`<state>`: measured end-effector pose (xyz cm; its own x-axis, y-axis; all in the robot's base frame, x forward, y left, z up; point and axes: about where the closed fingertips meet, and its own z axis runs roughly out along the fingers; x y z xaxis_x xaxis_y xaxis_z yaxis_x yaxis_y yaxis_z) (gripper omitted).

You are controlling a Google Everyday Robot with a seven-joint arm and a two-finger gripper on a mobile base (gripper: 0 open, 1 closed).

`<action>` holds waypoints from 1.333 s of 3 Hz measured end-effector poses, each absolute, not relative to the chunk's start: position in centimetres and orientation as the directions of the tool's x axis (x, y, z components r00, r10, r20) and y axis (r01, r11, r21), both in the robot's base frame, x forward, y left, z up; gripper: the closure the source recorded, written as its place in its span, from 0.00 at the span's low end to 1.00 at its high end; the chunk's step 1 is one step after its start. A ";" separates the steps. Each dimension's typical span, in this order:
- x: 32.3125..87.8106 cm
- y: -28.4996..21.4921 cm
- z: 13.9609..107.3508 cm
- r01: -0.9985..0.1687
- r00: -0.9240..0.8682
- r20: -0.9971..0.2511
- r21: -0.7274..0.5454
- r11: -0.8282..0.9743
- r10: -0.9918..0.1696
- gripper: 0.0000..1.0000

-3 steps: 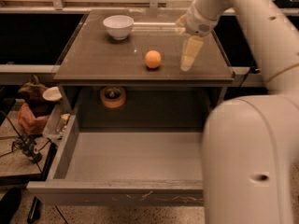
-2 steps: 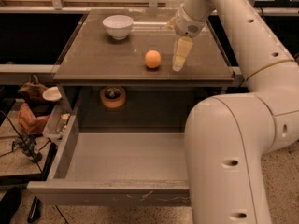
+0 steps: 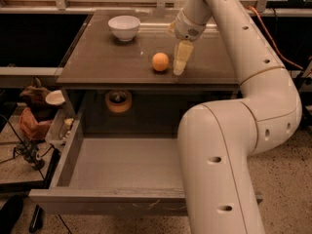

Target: Place orange into top drawer

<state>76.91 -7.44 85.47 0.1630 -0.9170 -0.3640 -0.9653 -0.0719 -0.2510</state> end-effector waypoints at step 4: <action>77.5 -4.7 83.3 -0.973 0.170 -0.393 -0.209 -0.093 -0.904 0.00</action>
Offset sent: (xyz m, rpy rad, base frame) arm 0.0215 -0.0009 0.0077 -0.0119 0.1085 0.0428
